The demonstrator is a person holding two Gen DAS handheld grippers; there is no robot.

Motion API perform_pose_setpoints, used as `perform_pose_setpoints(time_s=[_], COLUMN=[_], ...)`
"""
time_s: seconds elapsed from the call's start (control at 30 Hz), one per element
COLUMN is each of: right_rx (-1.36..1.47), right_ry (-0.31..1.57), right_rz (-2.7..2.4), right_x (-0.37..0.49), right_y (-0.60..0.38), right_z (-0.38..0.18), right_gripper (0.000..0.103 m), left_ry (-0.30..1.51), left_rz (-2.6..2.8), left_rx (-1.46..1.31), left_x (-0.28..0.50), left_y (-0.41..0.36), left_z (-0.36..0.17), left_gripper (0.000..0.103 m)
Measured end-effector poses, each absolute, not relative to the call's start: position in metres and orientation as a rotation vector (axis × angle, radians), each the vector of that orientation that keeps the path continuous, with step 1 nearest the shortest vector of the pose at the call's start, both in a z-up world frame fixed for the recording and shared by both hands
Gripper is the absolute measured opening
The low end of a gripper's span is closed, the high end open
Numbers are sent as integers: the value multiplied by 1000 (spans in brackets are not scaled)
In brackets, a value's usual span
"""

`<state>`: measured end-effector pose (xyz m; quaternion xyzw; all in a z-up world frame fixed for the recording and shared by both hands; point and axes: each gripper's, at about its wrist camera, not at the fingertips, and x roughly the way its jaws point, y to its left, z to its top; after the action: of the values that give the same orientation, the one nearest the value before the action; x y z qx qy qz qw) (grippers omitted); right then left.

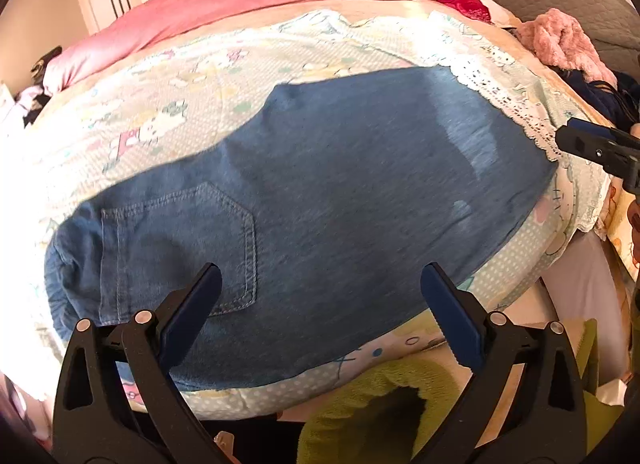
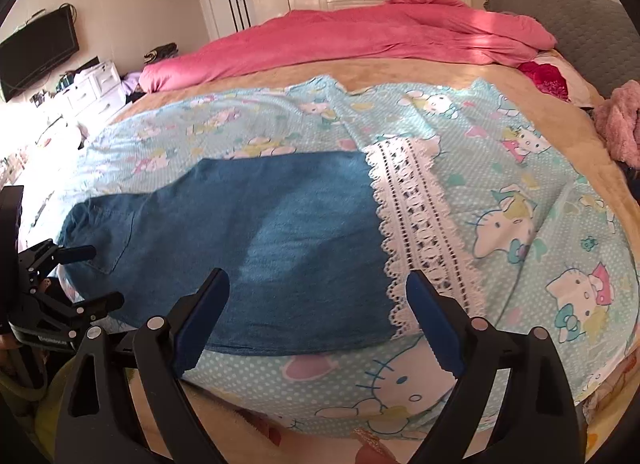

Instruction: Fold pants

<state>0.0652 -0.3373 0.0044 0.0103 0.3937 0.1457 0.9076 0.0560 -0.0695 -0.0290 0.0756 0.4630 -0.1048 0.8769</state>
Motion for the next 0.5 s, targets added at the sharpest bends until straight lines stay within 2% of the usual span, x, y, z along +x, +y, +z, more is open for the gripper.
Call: perform_pose_setpoints(time_s=[0.5], right_rx=[79], right_ry=[723], right_rz=[216], right_x=[54], right_y=[-384], right_z=[27], right_gripper=[90], left_ry=[908], left_rz=[-299], left_rx=[159], left_x=[70], left_y=[-108], left_z=[7], left_gripper=[94])
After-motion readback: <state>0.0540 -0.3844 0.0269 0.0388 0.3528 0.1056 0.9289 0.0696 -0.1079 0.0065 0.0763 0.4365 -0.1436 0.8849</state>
